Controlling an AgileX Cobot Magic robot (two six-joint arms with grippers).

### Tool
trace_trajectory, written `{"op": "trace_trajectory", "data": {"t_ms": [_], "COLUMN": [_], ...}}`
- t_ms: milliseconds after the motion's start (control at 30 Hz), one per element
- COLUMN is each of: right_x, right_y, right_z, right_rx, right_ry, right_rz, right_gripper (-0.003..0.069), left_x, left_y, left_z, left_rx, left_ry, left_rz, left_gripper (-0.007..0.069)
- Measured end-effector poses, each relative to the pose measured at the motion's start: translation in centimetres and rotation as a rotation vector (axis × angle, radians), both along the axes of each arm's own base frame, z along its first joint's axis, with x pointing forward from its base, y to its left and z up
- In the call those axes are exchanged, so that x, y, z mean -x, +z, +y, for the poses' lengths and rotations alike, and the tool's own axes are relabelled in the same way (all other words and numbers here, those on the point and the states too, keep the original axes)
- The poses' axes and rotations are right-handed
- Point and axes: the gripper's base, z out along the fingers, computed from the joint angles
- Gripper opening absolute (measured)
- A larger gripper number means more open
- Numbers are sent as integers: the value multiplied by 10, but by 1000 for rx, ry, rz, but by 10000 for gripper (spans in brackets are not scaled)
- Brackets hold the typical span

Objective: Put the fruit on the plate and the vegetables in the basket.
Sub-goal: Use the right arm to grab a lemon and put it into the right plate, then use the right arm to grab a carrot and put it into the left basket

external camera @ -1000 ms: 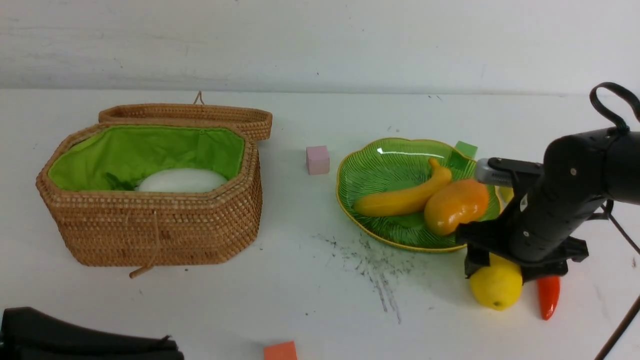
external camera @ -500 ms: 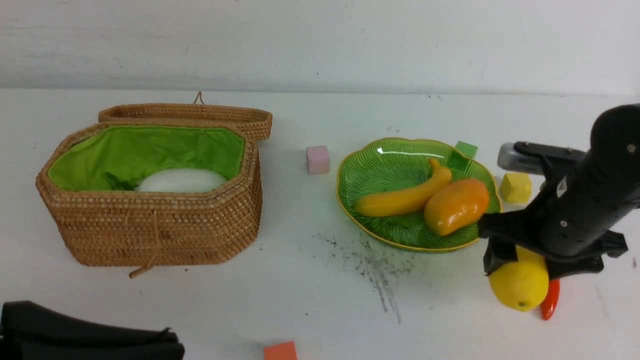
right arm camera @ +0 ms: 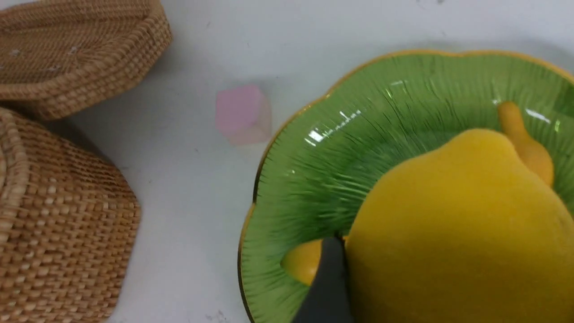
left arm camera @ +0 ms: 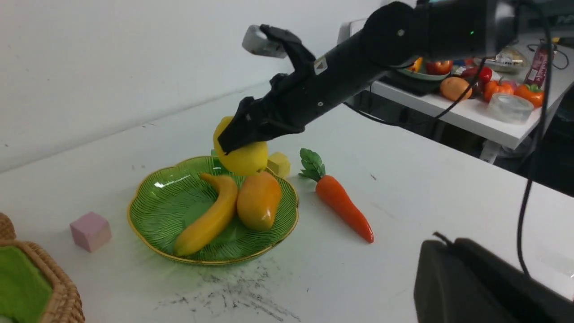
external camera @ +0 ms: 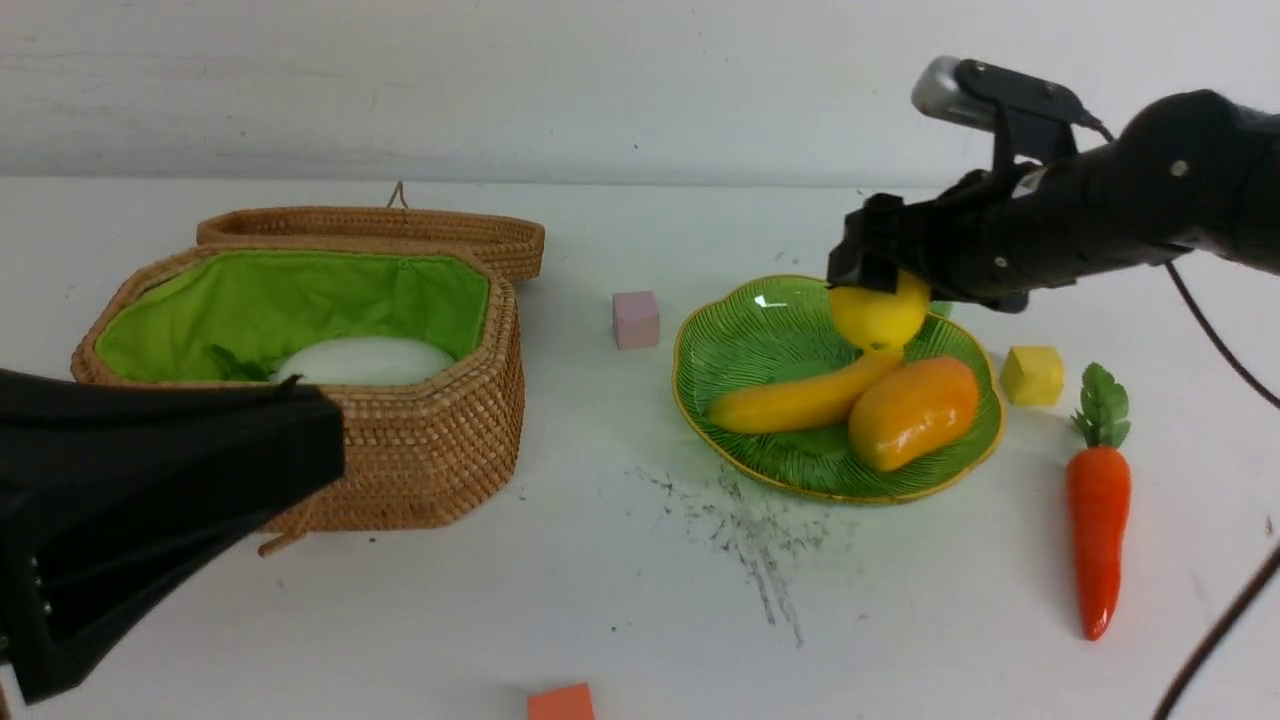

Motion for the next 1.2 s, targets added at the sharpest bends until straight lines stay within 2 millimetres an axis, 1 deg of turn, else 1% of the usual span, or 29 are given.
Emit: {"op": "trace_trajectory", "data": {"t_ms": [100, 167, 233, 300, 400, 467, 567, 600, 733, 767, 867, 967, 1000, 1033, 1067, 1133, 1167, 1200], "right_x": [-20, -33, -41, -49, -54, -55, -55, -55, -48, -41, -23, 7, 18, 24, 38, 54, 63, 68], "right_y": [-14, -28, -35, -44, -53, -58, -58, -56, -41, -24, 9, 44, 53, 55, 64, 67, 64, 59], "right_z": [7, 10, 11, 12, 12, 12, 12, 12, 11, 8, 3, -7, -11, -14, -21, -31, -39, -45], "right_rx": [30, 44, 50, 53, 56, 58, 58, 57, 63, 77, 110, 160, 186, 204, 252, 310, 347, 362], "right_ry": [27, 27, 21, 9, -3, -6, -5, -3, 18, 37, 83, 143, 162, 171, 181, 170, 148, 119], "right_rz": [-27, -37, -49, -63, -67, -61, -61, -61, -58, -74, -73, -18, 19, 52, 103, 207, 272, 327], "right_gripper": [590, 590, 590, 590, 590, 610, 669, 678, 670, 650, 596, 503, 462, 435, 375, 279, 216, 178], "left_x": [0, 0, 0, 1, 1, 1, 1, 1, 1, 1, 1, 2, 2, 3, 3, 4, 5, 6], "left_y": [0, 0, -1, -1, -2, -2, -2, -2, -3, -3, -3, -5, -6, -7, -8, -10, -11, -13], "left_z": [0, 0, 0, 0, 0, 0, 0, 0, 0, 0, -1, -1, -1, -1, -1, -1, -1, -1], "left_rx": [-1, -3, -6, -11, -13, -14, -17, -18, -21, -21, -28, -44, -49, -54, -64, -84, -95, -105], "left_ry": [0, -2, -3, -6, -7, -8, -9, -10, -12, -11, -15, -23, -26, -29, -35, -46, -52, -57], "left_rz": [0, 2, 4, 9, 12, 12, 15, 16, 19, 18, 25, 39, 43, 48, 58, 77, 86, 94], "left_gripper": [-7, -6, -6, -6, -6, -6, -6, -6, -6, -6, -5, -3, -3, -3, -3, -3, -2, -2]}}
